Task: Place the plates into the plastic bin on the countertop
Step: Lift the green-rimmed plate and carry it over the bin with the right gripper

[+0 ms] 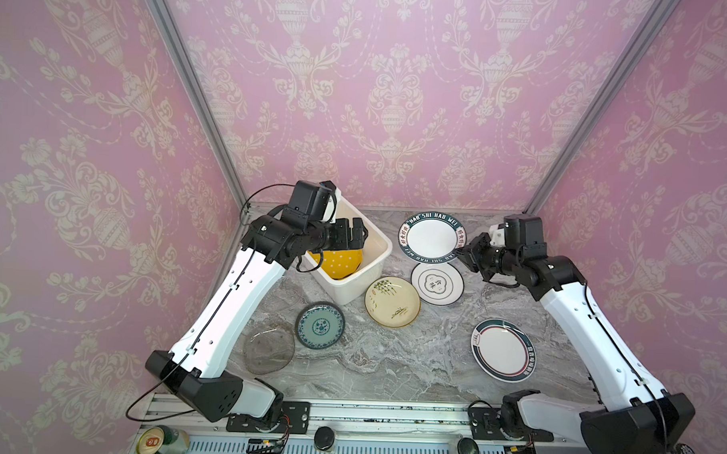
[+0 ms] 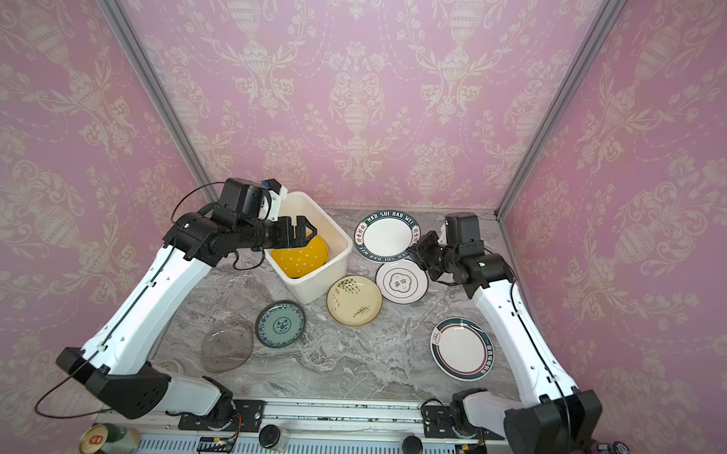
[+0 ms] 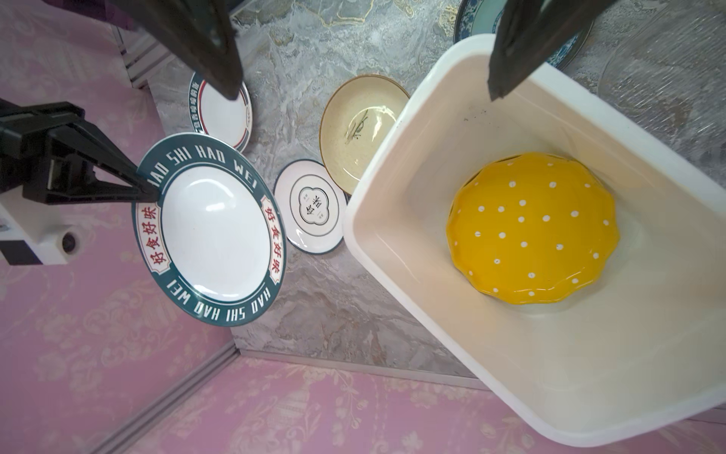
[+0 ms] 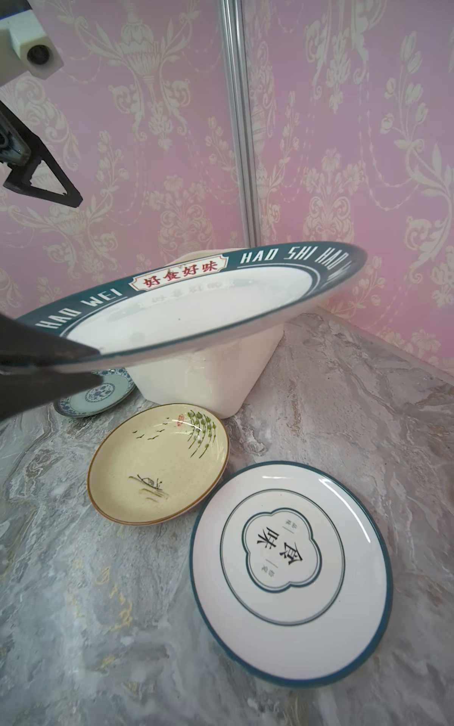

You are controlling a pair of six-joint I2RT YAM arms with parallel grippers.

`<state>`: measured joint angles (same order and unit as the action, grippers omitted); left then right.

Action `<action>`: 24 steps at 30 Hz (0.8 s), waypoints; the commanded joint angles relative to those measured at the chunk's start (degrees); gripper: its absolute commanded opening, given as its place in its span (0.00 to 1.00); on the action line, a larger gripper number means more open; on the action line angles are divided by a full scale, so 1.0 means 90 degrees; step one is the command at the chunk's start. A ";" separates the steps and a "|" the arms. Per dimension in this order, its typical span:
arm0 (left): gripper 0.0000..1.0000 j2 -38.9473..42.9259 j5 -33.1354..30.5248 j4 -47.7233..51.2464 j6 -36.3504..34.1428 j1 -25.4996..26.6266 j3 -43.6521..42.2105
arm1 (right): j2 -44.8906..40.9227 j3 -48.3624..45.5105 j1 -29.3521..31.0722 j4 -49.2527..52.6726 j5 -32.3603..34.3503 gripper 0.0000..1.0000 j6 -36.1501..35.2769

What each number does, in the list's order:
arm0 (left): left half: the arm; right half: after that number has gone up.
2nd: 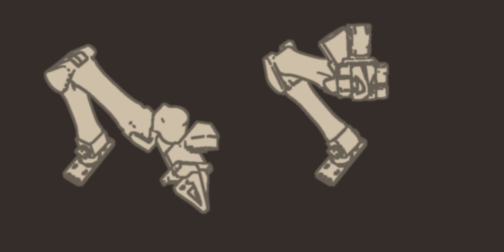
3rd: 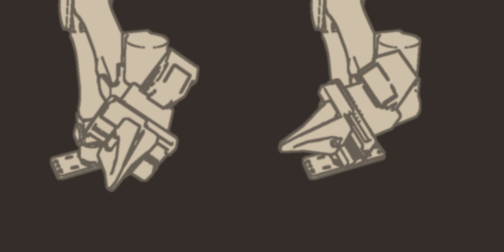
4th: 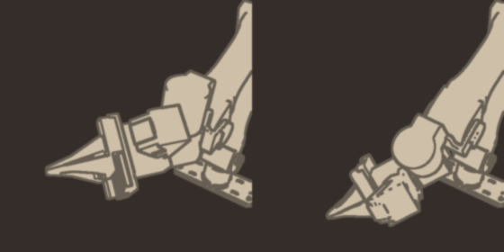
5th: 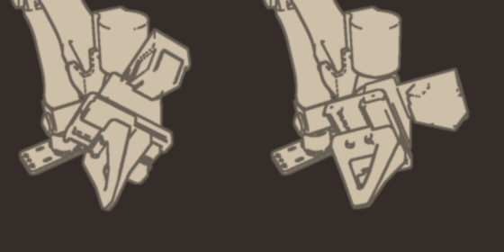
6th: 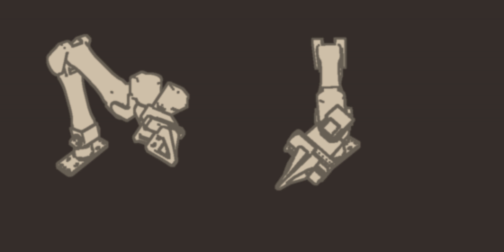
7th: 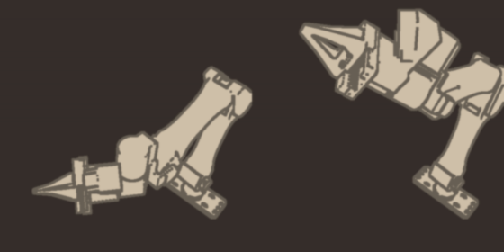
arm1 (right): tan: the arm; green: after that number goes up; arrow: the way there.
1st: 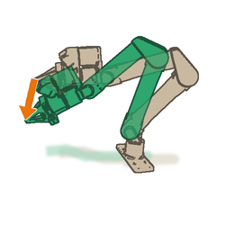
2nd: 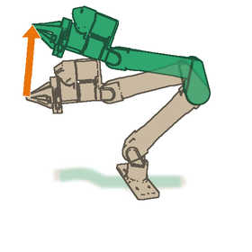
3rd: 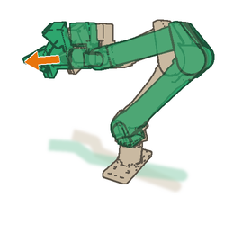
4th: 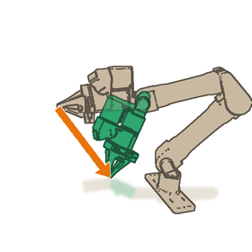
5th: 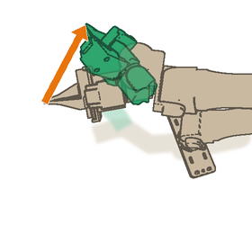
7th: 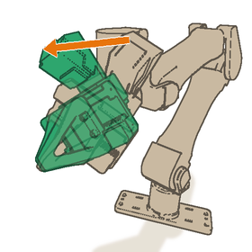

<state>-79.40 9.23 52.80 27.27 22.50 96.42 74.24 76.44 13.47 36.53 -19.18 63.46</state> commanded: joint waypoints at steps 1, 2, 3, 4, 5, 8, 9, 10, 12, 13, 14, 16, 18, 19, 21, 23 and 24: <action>0.99 0.0325 -0.0454 -0.0887 0.0366 -0.0476 -0.0581 | 0.0815 0.1130 0.0184 0.0226 0.0008 0.00 -0.0127; 0.99 0.0409 -0.0739 -0.0846 0.0416 -0.0564 -0.0722 | 0.1145 0.1681 0.0242 0.0620 -0.0015 0.00 -0.0305; 0.99 0.0514 -0.0967 -0.0766 0.0503 -0.0670 -0.0833 | 0.1431 0.2141 0.0298 0.0929 -0.0034 0.00 -0.0454; 0.99 0.0627 -0.1081 -0.0740 0.0583 -0.0763 -0.0913 | 0.1679 0.2591 0.0364 0.1195 -0.0059 0.00 -0.0581; 0.99 0.0790 -0.1130 -0.0826 0.0538 -0.0825 -0.1071 | 0.1942 0.3038 0.0440 0.1427 -0.0040 0.00 -0.0710; 0.99 0.1219 -0.1289 -0.0860 0.0298 -0.0955 -0.1483 | 0.2446 0.3741 0.0808 0.1442 0.0047 0.00 -0.0785; 0.99 0.1322 -0.1507 -0.0616 0.0342 -0.0995 -0.1534 | 0.2575 0.3909 0.0986 0.1497 0.0200 0.00 -0.0801; 0.99 0.1404 -0.1862 -0.0256 0.0455 -0.1006 -0.1469 | 0.2679 0.4005 0.1121 0.1497 0.0300 0.00 -0.0794; 0.99 0.1617 -0.1988 0.0402 0.0758 -0.1045 -0.1310 | 0.2965 0.4346 0.1344 0.1741 0.0487 0.00 -0.0654; 0.99 0.1700 -0.1836 0.0667 0.0876 -0.1073 -0.1178 | 0.3050 0.4499 0.1435 0.1918 0.0671 0.00 -0.0505; 0.99 0.1791 -0.1742 0.0939 0.0998 -0.1074 -0.1014 | 0.3138 0.4610 0.1530 0.1924 0.0759 0.00 -0.0293; 0.99 0.2022 -0.1702 0.1187 0.0968 -0.1074 -0.0963 | 0.3334 0.4773 0.1686 0.1657 0.0696 0.00 0.0007; 0.99 0.2219 -0.1859 0.1378 0.0846 -0.1092 -0.1070 | 0.3799 0.5267 0.1820 0.1664 0.0587 0.00 0.0153; 0.99 0.2266 -0.1873 0.1437 0.0809 -0.1098 -0.1102 | 0.3991 0.5530 0.1886 0.1736 0.0605 0.00 0.0173; 0.99 0.2275 -0.1747 0.1555 0.0873 -0.1108 -0.1043 | 0.4383 0.5987 0.2084 0.1768 0.0714 0.00 0.0304; 0.99 0.2193 -0.1517 0.1561 0.0917 -0.1111 -0.0900 | 0.4615 0.6106 0.2242 0.1507 0.0718 0.00 0.0555; 0.99 0.2142 -0.1438 0.1526 0.0927 -0.1108 -0.0855 | 0.4724 0.6143 0.2307 0.1402 0.0726 0.00 0.0699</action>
<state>-58.46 -5.19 63.64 34.41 13.17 86.91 115.24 129.23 32.40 51.92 -13.41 65.52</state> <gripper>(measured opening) 0.994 0.068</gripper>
